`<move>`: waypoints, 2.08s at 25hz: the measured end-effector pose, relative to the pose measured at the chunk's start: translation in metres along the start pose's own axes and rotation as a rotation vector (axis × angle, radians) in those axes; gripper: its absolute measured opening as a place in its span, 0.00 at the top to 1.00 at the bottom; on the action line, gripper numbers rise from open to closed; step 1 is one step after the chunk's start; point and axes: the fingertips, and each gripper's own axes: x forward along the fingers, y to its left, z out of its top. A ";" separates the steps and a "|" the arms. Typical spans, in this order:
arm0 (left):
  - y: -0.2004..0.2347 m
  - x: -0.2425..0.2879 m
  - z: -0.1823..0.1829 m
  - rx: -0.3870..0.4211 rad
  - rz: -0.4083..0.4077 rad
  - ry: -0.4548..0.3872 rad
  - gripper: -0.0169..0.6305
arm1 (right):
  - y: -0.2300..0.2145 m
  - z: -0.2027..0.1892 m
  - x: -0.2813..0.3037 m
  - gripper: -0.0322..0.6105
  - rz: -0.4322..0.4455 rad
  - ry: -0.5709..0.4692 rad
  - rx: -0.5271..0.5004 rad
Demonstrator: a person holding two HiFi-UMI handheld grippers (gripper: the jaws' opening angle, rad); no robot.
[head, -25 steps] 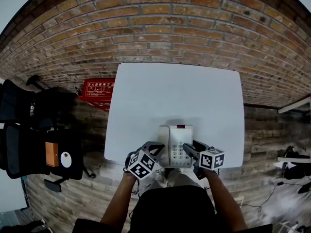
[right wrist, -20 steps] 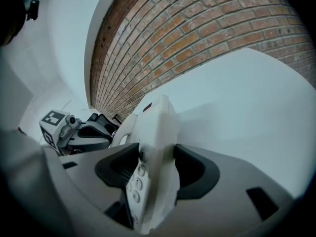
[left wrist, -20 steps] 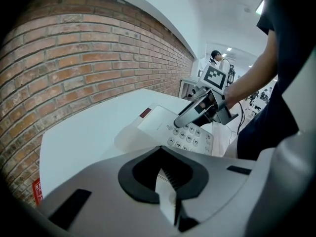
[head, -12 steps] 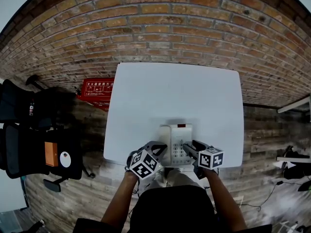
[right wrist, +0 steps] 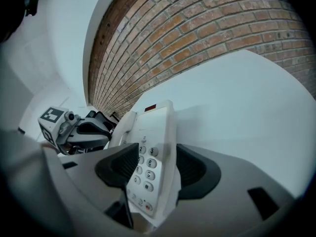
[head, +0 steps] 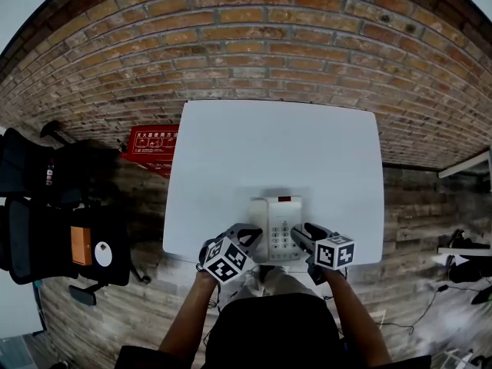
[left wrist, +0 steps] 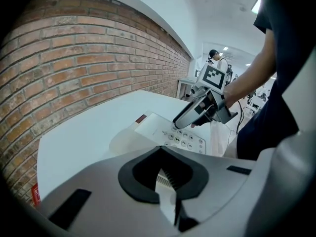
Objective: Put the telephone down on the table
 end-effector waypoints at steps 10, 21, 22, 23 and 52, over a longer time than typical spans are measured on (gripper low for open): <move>-0.007 -0.006 0.007 -0.015 0.008 -0.029 0.96 | 0.011 0.003 -0.016 0.59 -0.010 -0.033 -0.048; -0.001 -0.044 0.043 -0.089 0.098 -0.209 0.96 | 0.049 0.034 -0.054 0.67 -0.021 -0.165 -0.167; -0.002 -0.047 0.045 -0.092 0.096 -0.217 0.96 | 0.054 0.037 -0.056 0.68 -0.020 -0.175 -0.179; -0.003 -0.050 0.047 -0.091 0.094 -0.223 0.96 | 0.059 0.040 -0.058 0.69 -0.018 -0.186 -0.188; -0.009 -0.144 0.097 -0.012 0.078 -0.446 0.96 | 0.200 0.103 -0.117 0.93 -0.038 -0.551 -0.425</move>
